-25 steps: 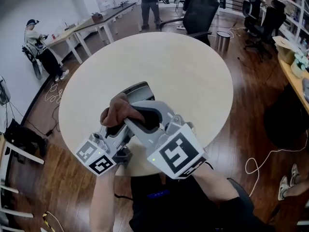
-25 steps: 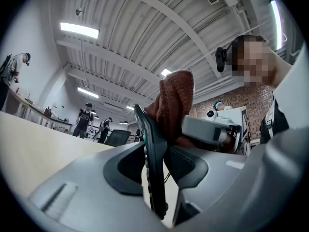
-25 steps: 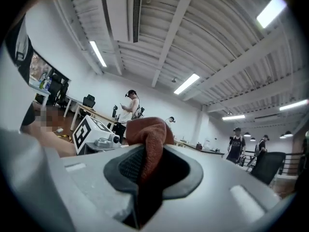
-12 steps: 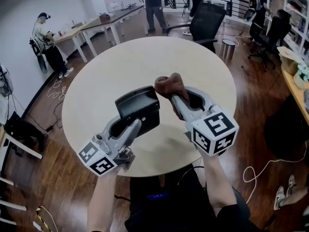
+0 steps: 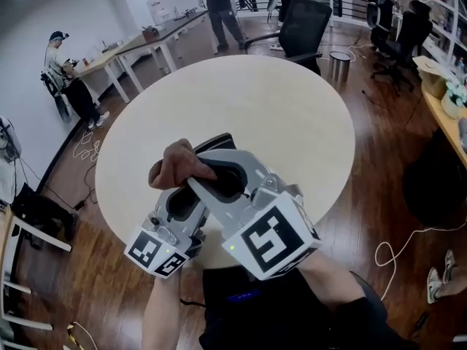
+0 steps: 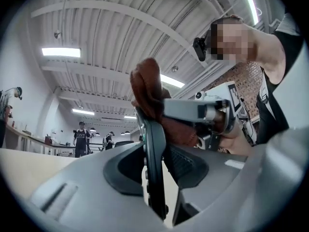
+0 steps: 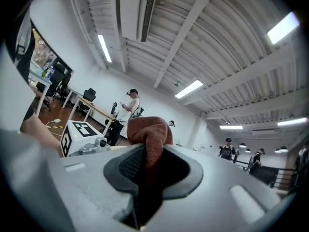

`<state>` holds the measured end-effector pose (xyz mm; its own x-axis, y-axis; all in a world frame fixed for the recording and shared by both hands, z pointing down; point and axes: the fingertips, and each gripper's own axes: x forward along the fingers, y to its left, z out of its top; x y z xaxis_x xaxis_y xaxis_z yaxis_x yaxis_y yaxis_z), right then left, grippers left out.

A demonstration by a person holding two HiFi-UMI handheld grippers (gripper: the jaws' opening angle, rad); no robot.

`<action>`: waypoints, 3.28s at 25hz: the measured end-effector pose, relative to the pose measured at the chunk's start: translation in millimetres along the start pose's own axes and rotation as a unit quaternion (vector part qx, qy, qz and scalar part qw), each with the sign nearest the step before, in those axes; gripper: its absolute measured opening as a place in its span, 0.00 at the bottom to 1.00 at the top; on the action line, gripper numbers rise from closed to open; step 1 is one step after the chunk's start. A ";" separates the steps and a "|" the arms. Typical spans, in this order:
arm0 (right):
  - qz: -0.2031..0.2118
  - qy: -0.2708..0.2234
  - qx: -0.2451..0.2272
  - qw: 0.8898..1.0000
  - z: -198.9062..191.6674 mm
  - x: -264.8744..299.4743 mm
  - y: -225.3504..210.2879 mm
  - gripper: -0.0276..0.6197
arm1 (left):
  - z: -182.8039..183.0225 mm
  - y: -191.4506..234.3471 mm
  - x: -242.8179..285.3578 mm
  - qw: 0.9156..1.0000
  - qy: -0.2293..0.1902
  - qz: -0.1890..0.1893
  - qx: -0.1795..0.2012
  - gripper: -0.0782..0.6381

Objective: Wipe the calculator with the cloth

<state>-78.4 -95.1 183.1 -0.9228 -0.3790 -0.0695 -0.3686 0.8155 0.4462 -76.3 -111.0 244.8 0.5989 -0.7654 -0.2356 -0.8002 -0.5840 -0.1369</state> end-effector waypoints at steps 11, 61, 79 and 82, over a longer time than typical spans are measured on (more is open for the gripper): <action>-0.122 0.064 0.135 0.981 -74.0 -25.5 -93.5 0.16 | 0.9 6.1 -10.3 1.000 -0.002 0.003 0.015 0.28; -0.017 0.240 0.172 0.955 -177.9 -80.0 -37.8 0.16 | -133.3 -5.3 39.3 0.883 0.427 -0.032 0.192 0.52; 0.023 0.350 0.076 0.933 -224.3 -32.7 -17.0 0.16 | -142.0 104.8 26.8 0.922 0.355 -0.021 -0.150 0.52; 0.013 0.358 0.069 0.931 -228.4 -3.7 -24.4 0.16 | -138.1 116.5 14.2 0.925 0.339 -0.019 -0.169 0.52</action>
<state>-40.4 -213.5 376.3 -0.6384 -0.5123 0.5745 -0.4042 0.8582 0.3163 -156.5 -227.2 358.4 0.6014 -0.6686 0.4374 -0.7904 -0.5777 0.2037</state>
